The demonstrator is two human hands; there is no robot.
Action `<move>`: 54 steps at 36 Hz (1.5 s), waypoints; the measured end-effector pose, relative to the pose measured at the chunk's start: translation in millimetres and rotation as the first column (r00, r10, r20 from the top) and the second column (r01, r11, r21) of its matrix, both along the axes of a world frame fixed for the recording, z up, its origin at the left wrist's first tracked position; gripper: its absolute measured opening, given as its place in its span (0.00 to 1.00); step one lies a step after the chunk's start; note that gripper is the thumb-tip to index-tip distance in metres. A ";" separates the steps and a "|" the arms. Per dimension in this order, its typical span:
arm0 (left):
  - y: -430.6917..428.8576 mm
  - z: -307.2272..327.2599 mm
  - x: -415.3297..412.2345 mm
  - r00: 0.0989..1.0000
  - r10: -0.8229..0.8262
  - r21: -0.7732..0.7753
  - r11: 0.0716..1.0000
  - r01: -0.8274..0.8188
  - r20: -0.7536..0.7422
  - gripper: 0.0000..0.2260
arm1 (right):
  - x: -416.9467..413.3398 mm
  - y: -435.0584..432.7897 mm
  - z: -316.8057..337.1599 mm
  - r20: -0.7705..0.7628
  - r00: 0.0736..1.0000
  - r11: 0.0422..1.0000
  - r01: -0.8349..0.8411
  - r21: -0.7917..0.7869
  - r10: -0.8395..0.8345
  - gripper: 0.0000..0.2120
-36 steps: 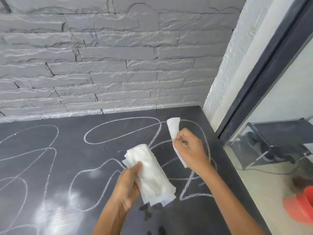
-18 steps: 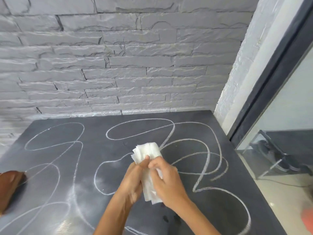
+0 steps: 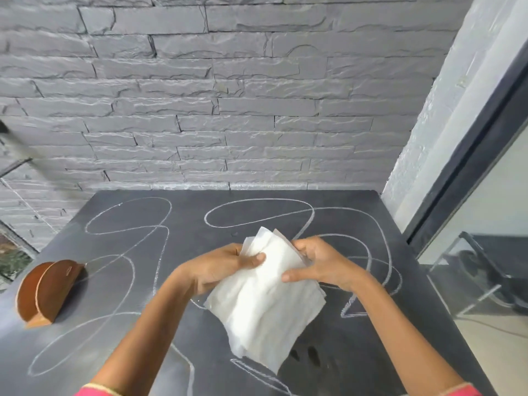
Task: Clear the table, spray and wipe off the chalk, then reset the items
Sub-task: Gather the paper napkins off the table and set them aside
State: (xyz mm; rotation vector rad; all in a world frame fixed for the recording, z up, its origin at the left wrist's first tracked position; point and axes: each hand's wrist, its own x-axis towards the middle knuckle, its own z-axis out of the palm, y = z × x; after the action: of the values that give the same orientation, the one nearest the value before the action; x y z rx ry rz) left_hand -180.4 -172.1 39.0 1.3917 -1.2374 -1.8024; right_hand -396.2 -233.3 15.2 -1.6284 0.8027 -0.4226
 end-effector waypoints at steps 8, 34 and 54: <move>10.5 -17.5 23.5 0.937 0.230 0.140 0.970 -0.199 -0.261 0.29 | -1.1 20.6 -14.4 0.170 0.947 0.961 0.260 0.099 -0.274 0.17; 64.0 -53.8 47.2 0.752 0.659 -0.074 0.751 -0.656 0.017 0.22 | 48.7 50.7 -37.6 -0.149 0.890 0.884 0.384 -0.265 -0.431 0.20; 103.0 -39.1 254.1 0.758 0.653 -0.331 0.712 -0.619 -0.014 0.05 | 270.6 98.6 -39.7 0.092 0.956 0.943 0.291 -0.162 -0.279 0.27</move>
State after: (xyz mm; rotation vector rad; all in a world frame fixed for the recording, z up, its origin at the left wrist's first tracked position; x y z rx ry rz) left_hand 73.7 -69.1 -0.1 1.4902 -0.8738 -1.0094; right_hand -125.6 -134.6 -24.5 -1.6524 0.9761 -0.7687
